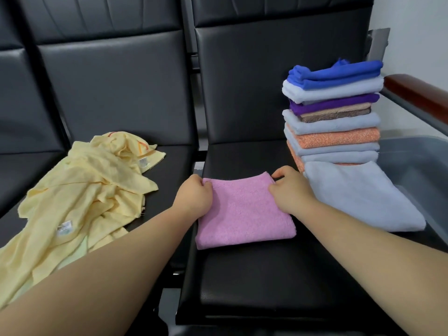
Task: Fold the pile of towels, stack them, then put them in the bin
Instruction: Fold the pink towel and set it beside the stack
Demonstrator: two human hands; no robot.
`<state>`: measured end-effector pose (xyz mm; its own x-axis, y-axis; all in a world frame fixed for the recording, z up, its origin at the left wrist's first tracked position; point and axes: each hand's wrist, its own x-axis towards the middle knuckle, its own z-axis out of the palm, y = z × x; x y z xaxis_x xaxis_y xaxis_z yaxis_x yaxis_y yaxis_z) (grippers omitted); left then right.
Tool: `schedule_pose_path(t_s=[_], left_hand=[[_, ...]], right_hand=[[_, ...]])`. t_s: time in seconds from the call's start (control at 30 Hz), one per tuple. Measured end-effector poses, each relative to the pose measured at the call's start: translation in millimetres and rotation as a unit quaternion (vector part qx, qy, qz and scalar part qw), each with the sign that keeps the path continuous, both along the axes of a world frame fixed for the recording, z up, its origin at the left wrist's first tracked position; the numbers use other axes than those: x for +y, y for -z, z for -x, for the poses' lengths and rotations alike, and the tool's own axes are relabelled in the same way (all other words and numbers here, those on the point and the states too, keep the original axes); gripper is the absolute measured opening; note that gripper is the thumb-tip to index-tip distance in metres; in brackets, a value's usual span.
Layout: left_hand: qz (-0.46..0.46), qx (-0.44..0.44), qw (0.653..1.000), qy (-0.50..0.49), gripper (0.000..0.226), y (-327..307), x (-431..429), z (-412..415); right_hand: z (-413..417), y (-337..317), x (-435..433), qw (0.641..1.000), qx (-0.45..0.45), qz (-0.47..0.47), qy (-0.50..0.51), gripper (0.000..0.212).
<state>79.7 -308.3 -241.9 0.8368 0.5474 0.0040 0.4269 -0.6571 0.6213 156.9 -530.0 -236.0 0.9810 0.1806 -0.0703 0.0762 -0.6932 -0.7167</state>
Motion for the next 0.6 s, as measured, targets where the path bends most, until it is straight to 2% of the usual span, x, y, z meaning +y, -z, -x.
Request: schedule_pose_path(t_s=[0.13, 0.2, 0.27, 0.33, 0.47, 0.6], left_hand=[[-0.048, 0.022, 0.999, 0.006, 0.026, 11, 3, 0], [-0.033, 0.044, 0.998, -0.009, 0.034, 10, 3, 3], [-0.008, 0.093, 0.995, -0.029, 0.048, 5, 2, 6], [0.018, 0.147, 0.989, -0.025, 0.051, 3, 1, 9], [0.097, 0.159, 0.982, -0.021, 0.036, 0, -2, 18], [0.082, 0.113, 0.990, -0.029, 0.026, -6, -9, 23]], right_hand=[[-4, 8, 2, 0.999, -0.026, 0.032, 0.015, 0.027], [-3, 5, 3, 0.995, -0.016, 0.094, 0.008, 0.021], [0, 0, 6, 0.984, 0.023, 0.179, -0.012, 0.031], [4, -4, 8, 0.970, 0.061, 0.233, -0.034, 0.039], [13, -11, 11, 0.962, 0.082, 0.251, -0.074, 0.041], [25, -16, 10, 0.973, 0.065, 0.205, -0.088, 0.037]])
